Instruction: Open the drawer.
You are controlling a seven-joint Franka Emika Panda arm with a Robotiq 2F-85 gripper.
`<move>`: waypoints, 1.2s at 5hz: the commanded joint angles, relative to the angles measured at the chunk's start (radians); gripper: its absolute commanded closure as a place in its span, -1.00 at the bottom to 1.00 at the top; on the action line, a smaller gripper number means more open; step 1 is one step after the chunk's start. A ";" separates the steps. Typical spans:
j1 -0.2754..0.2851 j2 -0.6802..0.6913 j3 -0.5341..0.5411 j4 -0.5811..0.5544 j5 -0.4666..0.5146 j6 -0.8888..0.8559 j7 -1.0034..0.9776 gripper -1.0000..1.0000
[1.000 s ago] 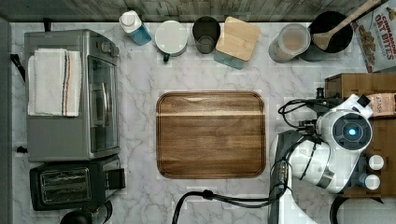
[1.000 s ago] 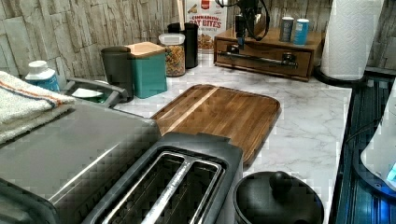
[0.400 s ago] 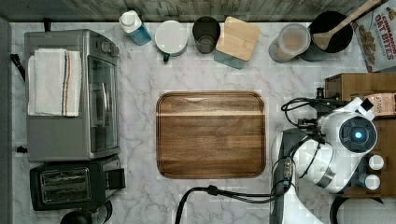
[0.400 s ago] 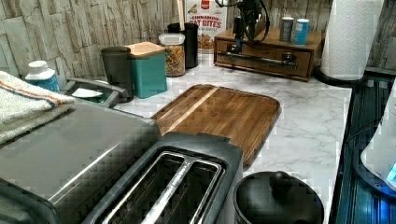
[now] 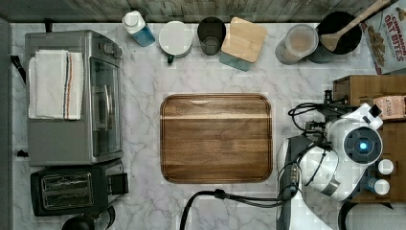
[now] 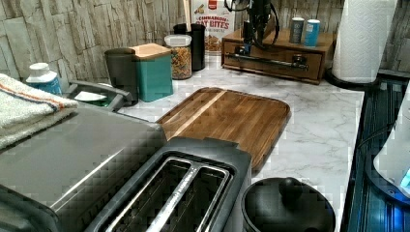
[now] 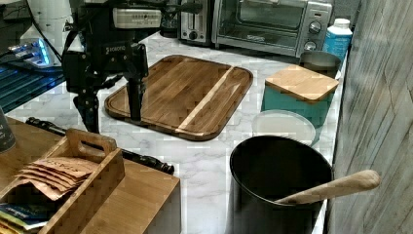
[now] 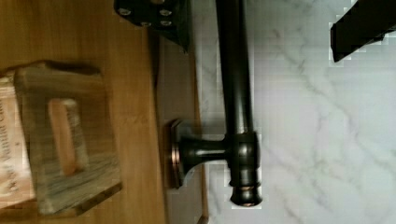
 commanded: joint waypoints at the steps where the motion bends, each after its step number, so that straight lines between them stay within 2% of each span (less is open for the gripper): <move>1: -0.069 0.064 0.021 -0.049 0.087 0.064 -0.086 -1.00; 2: -0.045 0.053 0.007 -0.081 0.046 0.084 -0.023 -1.00; 3: -0.049 0.065 0.014 -0.080 0.043 0.104 -0.042 -1.00; 4: -0.066 0.104 0.038 -0.076 0.066 0.163 -0.074 -1.00; 5: -0.086 0.128 0.069 -0.060 0.095 0.148 -0.103 -1.00; 6: -0.060 0.107 0.057 -0.102 0.100 0.205 -0.078 -1.00</move>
